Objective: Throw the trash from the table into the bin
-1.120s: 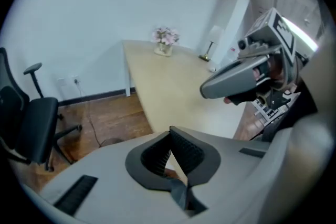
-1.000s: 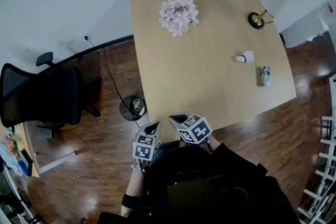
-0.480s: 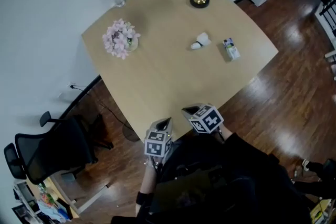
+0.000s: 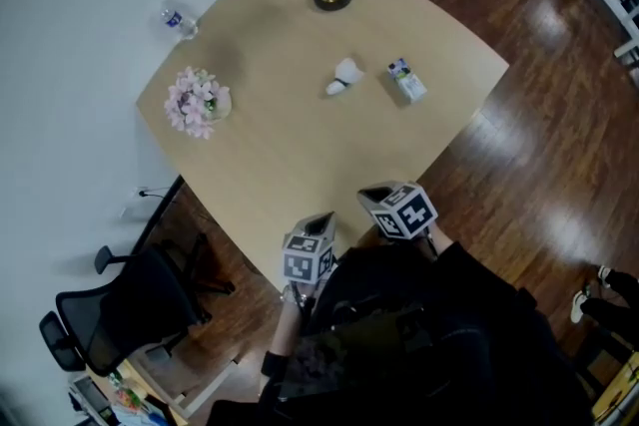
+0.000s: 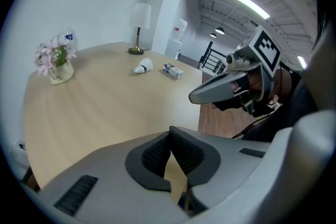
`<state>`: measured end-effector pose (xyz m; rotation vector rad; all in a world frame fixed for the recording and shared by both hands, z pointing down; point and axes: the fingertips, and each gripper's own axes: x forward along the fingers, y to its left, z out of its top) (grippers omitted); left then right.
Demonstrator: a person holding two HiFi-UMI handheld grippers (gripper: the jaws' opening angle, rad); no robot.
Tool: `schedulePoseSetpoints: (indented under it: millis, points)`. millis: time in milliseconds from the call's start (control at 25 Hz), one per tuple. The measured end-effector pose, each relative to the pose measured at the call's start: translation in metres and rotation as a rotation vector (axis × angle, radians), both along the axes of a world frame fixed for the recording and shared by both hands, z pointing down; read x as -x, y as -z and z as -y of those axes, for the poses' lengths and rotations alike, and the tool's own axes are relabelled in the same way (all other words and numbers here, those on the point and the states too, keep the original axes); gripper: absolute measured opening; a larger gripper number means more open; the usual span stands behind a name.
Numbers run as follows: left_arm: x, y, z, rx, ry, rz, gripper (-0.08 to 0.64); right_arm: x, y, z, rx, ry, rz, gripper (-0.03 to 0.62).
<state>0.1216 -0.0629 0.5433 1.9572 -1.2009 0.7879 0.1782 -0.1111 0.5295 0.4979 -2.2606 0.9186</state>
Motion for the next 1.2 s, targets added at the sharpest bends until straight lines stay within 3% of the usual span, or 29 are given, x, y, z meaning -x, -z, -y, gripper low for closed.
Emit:
schedulePoseSetpoints:
  millis: [360,680,920,1120,1200]
  points:
    - [-0.052,-0.008,0.071,0.033,-0.090,0.012,0.000,-0.083,-0.015,0.064,0.012,-0.152,-0.020,0.008]
    - [-0.086,-0.020,0.165,0.041,-0.114,0.034,0.000,-0.150,-0.038,0.127,0.032,-0.243,-0.041,0.008]
    - [-0.074,-0.024,0.244,0.016,-0.104,0.108,0.000,-0.169,-0.048,0.175,0.043,-0.299,-0.023,0.008]
    - [-0.040,-0.025,0.310,-0.029,-0.102,0.253,0.006,-0.161,-0.047,0.193,0.060,-0.311,0.008,0.008]
    - [-0.026,-0.028,0.334,-0.040,-0.096,0.298,0.122,-0.156,-0.047,0.196,0.066,-0.306,0.014,0.008]
